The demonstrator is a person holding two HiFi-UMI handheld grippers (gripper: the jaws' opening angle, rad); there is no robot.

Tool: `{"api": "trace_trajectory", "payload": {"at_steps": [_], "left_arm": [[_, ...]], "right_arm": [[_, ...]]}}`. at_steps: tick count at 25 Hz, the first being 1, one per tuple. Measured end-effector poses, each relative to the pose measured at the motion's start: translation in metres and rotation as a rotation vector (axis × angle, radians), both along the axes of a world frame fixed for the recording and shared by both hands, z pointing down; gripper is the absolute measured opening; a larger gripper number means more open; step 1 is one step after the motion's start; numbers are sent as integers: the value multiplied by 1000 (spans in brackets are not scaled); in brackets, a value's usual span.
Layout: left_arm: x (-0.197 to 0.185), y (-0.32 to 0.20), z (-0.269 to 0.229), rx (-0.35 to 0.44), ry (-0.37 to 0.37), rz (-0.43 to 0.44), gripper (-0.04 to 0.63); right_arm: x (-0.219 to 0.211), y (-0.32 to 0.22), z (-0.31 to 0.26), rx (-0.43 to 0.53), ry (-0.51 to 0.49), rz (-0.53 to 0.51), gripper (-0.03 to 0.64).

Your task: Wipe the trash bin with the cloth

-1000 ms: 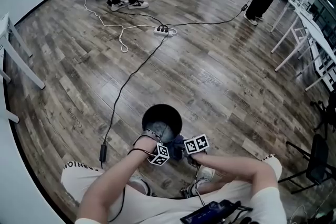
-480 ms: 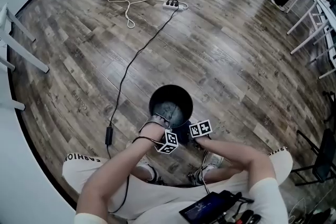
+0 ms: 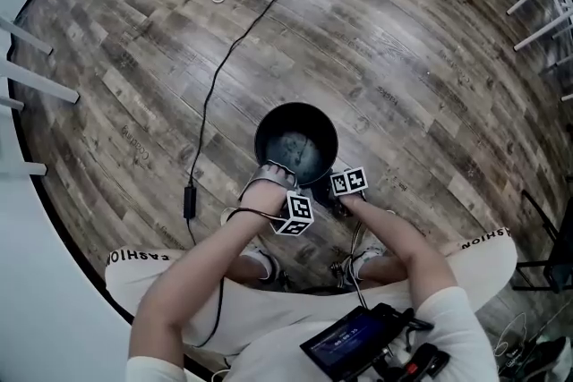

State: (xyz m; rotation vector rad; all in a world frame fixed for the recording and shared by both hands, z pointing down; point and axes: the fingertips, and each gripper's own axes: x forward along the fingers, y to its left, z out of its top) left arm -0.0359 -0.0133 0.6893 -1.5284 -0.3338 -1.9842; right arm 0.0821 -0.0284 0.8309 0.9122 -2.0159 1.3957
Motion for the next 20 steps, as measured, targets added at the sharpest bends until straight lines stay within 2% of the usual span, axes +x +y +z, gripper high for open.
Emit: {"api": "trace_trajectory", "payload": {"at_steps": [5, 8, 11, 13, 18, 19, 20], "left_arm": [[9, 2, 0, 11, 8, -47, 68], [14, 7, 0, -44, 44, -69, 79], [9, 8, -4, -100, 53, -87, 177], [0, 3, -7, -102, 38, -79, 200], [-12, -4, -2, -17, 28, 31, 198], [-12, -4, -2, 1, 23, 51, 172], [-10, -4, -2, 11, 17, 67, 93]], "right_arm": [[8, 5, -23, -42, 82, -95, 75], [15, 9, -65, -35, 68, -118, 76], [22, 15, -114, -9, 44, -114, 76], [24, 16, -151, 29, 19, -108, 77], [4, 30, -223, 98, -74, -72, 75], [-3, 31, -230, 107, -91, -71, 77], [-10, 30, -235, 114, -107, -71, 77]]}}
